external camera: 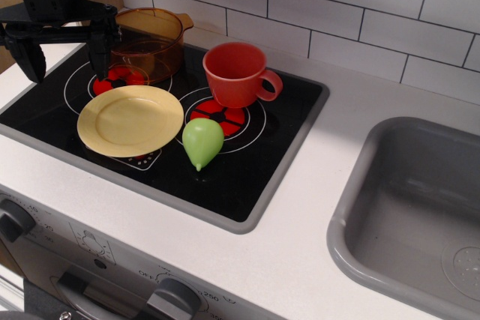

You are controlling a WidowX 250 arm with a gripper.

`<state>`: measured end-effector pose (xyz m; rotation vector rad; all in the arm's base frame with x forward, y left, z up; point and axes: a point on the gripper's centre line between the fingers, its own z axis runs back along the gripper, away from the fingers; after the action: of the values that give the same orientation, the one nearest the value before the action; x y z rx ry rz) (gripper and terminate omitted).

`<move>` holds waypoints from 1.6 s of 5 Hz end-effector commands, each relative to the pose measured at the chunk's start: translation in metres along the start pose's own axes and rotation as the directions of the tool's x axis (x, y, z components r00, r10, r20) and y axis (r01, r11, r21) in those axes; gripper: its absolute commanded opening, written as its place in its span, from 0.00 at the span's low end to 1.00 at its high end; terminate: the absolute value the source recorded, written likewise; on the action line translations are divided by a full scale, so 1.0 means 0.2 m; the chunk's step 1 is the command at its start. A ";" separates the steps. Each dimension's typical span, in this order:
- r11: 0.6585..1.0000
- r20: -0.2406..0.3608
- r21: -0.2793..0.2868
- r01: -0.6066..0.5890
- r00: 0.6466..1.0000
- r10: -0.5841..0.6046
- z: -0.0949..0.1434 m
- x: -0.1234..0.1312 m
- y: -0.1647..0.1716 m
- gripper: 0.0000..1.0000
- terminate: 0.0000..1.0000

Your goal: Put cup on plate

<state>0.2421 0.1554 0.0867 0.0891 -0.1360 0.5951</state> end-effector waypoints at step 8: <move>0.883 0.009 -0.111 -0.457 0.888 0.460 0.20 -0.25 -0.85 1.00 0.00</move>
<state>0.2815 -0.0196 0.0966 -0.0133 -0.1806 1.0697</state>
